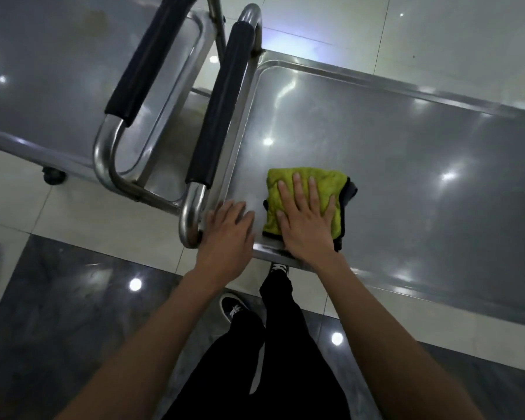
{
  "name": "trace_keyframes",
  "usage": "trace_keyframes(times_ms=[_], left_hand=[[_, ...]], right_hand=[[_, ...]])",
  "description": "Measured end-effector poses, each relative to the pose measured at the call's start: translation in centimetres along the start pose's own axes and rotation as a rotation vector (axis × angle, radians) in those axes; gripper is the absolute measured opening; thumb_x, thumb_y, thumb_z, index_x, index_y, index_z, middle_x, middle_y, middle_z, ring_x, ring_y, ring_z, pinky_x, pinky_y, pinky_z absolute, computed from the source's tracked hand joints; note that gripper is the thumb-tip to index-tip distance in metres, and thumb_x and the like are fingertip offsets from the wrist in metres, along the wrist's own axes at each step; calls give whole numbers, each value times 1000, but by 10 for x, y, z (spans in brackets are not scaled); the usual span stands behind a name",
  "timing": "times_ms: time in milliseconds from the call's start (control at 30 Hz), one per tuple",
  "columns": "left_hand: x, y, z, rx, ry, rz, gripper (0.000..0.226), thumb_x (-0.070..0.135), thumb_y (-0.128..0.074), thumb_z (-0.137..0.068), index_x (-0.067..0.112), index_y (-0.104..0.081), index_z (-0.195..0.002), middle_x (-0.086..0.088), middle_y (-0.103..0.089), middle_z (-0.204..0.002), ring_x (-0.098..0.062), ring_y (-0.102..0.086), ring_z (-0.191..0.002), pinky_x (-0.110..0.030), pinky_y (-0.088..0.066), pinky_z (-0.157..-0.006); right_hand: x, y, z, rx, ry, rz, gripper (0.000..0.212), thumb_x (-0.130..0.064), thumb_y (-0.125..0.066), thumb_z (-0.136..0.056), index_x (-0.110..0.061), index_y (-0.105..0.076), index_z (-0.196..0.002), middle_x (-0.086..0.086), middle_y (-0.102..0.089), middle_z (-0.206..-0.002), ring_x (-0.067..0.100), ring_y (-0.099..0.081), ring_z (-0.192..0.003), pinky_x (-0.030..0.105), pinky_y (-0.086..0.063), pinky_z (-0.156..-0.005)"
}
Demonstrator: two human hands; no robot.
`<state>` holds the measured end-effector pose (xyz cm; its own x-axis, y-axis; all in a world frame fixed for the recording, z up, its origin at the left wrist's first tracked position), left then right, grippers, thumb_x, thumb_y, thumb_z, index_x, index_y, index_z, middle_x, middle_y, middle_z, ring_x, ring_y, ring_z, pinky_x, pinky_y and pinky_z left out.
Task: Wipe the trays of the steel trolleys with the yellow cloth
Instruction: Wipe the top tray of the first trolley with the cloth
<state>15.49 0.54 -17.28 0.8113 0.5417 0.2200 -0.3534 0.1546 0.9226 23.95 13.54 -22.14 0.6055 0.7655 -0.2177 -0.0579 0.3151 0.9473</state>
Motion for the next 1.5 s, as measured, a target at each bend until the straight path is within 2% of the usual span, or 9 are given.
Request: trace_keyframes(times_ms=[267,433,633,767,900,1067,1267,1367,1500], left_hand=[[6,-17,18,-23,15,-64,48,26,-43,-99,14,-39,-145,-7,-30,-154,-31,-21,-146,-49,-21,-119],[11,-22,20,-17,81,-34,53,27,-41,-100,10,-33,-149,-7,-24,-158,-32,-12,-151,-52,-18,-120],[13,-23,22,59,132,15,54,22,-45,-97,6,-39,-149,-10,-32,-157,-33,-14,-152,-50,-15,-122],[17,-31,26,83,231,68,51,18,-44,-99,5,-40,-149,-11,-30,-160,-30,-8,-155,-49,-14,-123],[21,-27,37,190,417,182,45,14,-48,-98,4,-50,-142,-12,-38,-156,-31,-23,-151,-47,-22,-122],[34,-22,54,351,588,292,36,13,-54,-94,5,-60,-129,-10,-54,-136,-29,-44,-133,-45,-44,-106],[46,-28,76,537,700,326,18,6,-63,-90,4,-75,-103,-8,-65,-115,-24,-60,-109,-37,-56,-82],[45,-31,78,525,730,310,14,6,-65,-88,5,-78,-95,-5,-67,-111,-23,-63,-101,-37,-58,-72],[47,-33,77,457,734,250,30,11,-47,-88,6,-76,-91,-7,-64,-112,-26,-63,-97,-41,-56,-64]], right_hand=[[-21,-7,41,-11,88,33,59,-45,-24,-105,-34,-4,-160,-2,5,-168,26,13,-154,67,2,-117],[-27,-10,46,-34,213,70,58,-46,-23,-105,-33,-8,-160,-2,2,-168,25,10,-154,65,-2,-118],[-28,-9,36,-22,414,79,58,-45,-29,-105,-33,-14,-160,-3,-5,-168,24,3,-155,65,-5,-118],[-28,-7,26,-21,547,76,59,-47,-30,-104,-34,-14,-159,-4,-6,-168,22,2,-155,62,-4,-119],[-31,-3,20,6,674,64,60,-51,-34,-104,-30,-21,-159,-3,-16,-167,21,-8,-155,60,-6,-120],[-40,3,5,-36,847,58,59,-47,-33,-105,-24,-25,-158,-2,-21,-165,20,-11,-154,60,-6,-120],[-63,3,-7,-77,1009,93,53,-41,-23,-105,-31,-26,-157,-3,-22,-165,22,-10,-154,59,0,-121],[-81,-2,-2,-54,1169,154,51,-39,-27,-105,-32,-31,-155,0,-25,-165,27,-13,-154,65,-5,-118],[-102,-11,-1,-61,1297,202,52,-45,-26,-103,-36,-34,-153,0,-24,-165,29,-13,-154,68,-9,-116]])
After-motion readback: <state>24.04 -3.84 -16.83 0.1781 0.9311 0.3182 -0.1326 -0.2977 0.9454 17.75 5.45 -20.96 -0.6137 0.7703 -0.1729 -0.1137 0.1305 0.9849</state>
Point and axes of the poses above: each hand's wrist, its own z-axis away from the middle knuckle, its own y-axis out of the back of the hand, x = y × z, the point moved 9 cm from there along -z, towards the middle knuckle
